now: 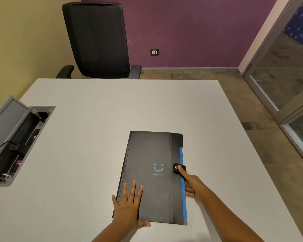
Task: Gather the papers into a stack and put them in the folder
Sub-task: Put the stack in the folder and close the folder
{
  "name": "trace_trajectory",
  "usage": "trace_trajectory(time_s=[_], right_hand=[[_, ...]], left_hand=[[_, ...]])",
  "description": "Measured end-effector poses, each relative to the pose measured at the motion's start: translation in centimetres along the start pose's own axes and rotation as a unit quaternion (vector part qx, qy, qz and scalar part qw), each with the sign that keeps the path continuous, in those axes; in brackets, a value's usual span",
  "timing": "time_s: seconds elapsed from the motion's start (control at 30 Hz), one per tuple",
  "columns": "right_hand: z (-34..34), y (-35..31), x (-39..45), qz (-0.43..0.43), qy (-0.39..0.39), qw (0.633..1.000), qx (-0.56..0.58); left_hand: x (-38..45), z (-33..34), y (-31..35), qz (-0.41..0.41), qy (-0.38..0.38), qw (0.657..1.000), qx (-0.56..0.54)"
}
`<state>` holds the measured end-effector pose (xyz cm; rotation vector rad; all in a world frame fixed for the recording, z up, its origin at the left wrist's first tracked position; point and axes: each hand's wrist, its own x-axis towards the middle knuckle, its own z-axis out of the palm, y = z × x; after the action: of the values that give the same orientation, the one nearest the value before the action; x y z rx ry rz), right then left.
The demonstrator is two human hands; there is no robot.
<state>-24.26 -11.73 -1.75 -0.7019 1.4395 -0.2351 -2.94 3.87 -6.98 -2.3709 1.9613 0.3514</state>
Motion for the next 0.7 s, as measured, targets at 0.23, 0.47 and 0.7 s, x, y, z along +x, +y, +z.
trace_trajectory(time_s=[0.23,0.47,0.7], right_hand=[[0.7,-0.6,0.6,0.021,0.046,0.999,0.006],[1.4,-1.0,2.3,-0.008,0.099,0.993,-0.069],[1.4,-1.7,2.7,-0.011,0.103,0.985,-0.139]], left_hand=[[0.0,0.0,0.0,-0.002,-0.005,1.0,-0.008],[0.1,0.0,-0.1,-0.005,-0.014,1.0,-0.009],[-0.1,-0.1,-0.1,-0.004,-0.025,0.999,-0.019]])
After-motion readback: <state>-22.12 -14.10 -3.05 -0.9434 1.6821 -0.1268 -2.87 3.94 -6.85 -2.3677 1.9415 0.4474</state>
